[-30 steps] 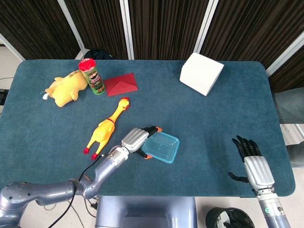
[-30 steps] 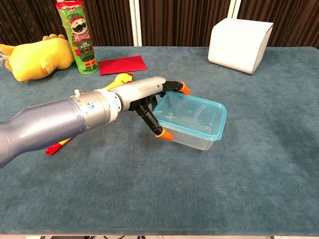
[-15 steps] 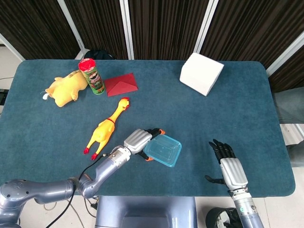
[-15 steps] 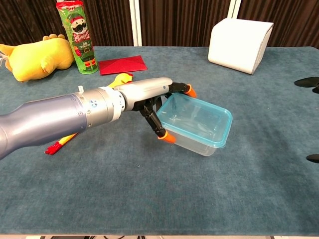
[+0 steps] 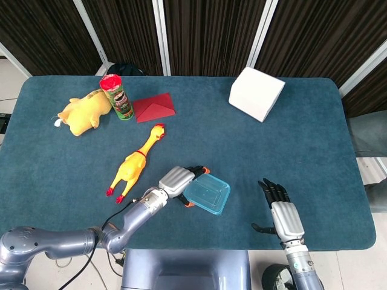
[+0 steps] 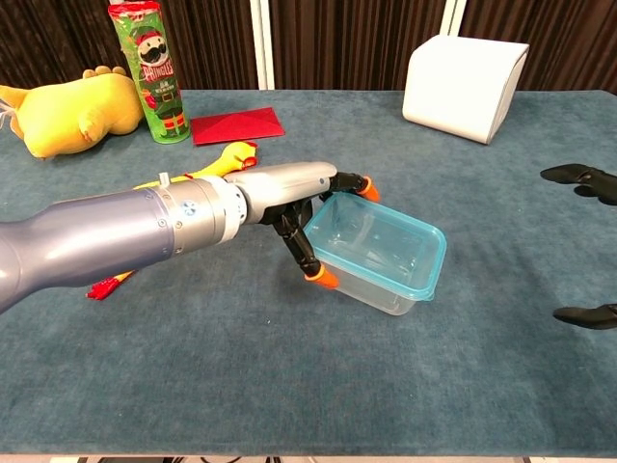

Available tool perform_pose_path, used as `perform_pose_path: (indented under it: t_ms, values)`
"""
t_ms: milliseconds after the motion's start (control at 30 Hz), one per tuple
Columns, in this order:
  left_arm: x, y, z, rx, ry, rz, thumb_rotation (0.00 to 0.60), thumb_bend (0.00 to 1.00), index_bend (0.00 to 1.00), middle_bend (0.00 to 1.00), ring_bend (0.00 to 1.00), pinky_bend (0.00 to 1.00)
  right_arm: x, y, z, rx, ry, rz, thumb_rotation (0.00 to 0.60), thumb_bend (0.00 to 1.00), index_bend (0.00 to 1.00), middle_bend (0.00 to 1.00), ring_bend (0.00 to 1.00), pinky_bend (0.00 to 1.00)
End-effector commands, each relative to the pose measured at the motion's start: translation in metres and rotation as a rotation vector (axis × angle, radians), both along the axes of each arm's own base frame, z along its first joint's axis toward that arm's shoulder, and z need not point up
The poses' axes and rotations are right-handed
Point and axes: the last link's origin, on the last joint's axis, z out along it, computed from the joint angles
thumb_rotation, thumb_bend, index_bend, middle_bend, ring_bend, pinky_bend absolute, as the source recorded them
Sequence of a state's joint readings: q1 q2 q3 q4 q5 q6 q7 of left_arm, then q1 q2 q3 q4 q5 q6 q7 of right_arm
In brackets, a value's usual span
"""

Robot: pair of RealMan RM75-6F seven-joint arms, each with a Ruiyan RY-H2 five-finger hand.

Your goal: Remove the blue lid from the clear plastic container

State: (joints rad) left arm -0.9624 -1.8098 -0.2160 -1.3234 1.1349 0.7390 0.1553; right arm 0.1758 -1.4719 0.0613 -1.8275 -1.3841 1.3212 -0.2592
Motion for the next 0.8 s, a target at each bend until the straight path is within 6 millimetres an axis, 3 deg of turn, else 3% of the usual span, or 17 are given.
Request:
perform_pose_path:
  t_ms: [33, 800]
  values:
    - [0.0, -0.003, -0.003, 0.0, -0.013, 0.021, 0.6, 0.15, 0.2, 0.28, 0.29, 0.43, 0.002, -0.002, -0.006, 0.004, -0.008, -0.012, 0.6, 0.19, 0.0, 0.0, 0.0, 0.0]
    - [0.008, -0.008, -0.01, -0.005, -0.036, 0.045, 0.6, 0.15, 0.2, 0.28, 0.29, 0.43, 0.01, -0.002, -0.028, 0.041, 0.006, -0.057, 0.6, 0.19, 0.0, 0.0, 0.0, 0.0]
